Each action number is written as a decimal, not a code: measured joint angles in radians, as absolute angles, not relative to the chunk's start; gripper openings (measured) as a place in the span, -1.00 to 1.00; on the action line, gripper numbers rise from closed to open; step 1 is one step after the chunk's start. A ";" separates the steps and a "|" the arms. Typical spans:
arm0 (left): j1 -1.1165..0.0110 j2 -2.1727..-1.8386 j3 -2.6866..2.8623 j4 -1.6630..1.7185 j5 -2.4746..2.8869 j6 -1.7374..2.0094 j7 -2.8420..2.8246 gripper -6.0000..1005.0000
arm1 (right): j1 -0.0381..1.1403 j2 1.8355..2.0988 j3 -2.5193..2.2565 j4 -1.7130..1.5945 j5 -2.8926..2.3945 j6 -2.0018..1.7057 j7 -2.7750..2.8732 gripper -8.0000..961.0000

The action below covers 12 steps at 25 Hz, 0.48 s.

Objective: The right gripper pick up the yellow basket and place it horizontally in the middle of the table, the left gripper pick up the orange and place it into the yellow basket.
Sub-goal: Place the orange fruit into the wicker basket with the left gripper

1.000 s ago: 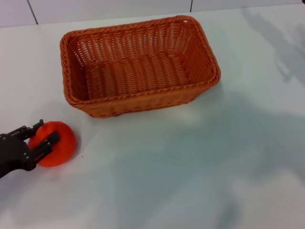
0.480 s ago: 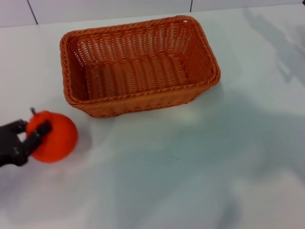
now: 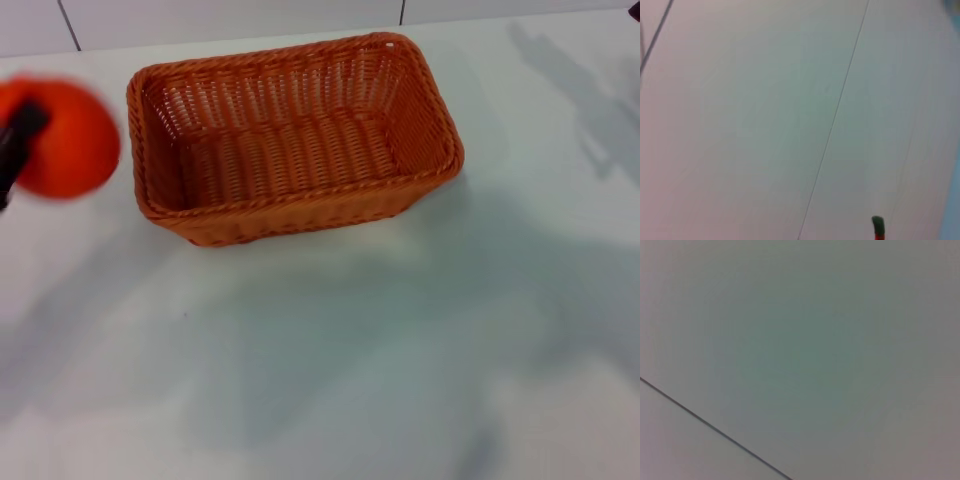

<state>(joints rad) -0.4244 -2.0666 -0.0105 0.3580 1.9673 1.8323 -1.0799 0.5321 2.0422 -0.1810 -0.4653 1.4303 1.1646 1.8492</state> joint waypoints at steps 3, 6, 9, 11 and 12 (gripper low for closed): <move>-0.524 -2.074 -0.014 0.327 1.957 1.774 -1.107 -0.68 | 0.539 2.043 -0.187 -0.465 1.429 1.174 1.849 0.07; -0.615 -2.092 -0.013 0.324 1.956 1.674 -1.173 -0.71 | 0.544 2.045 -0.200 -0.465 1.430 1.186 1.848 0.07; -0.668 -2.114 -0.012 0.326 1.955 1.583 -1.222 -0.73 | 0.546 2.047 -0.208 -0.462 1.431 1.202 1.839 0.07; -0.687 -2.129 -0.011 0.329 1.955 1.553 -1.226 -0.75 | 0.545 2.048 -0.209 -0.454 1.431 1.208 1.830 0.07; -0.692 -2.133 -0.010 0.330 1.954 1.546 -1.225 -0.68 | 0.543 2.049 -0.209 -0.449 1.432 1.210 1.827 0.07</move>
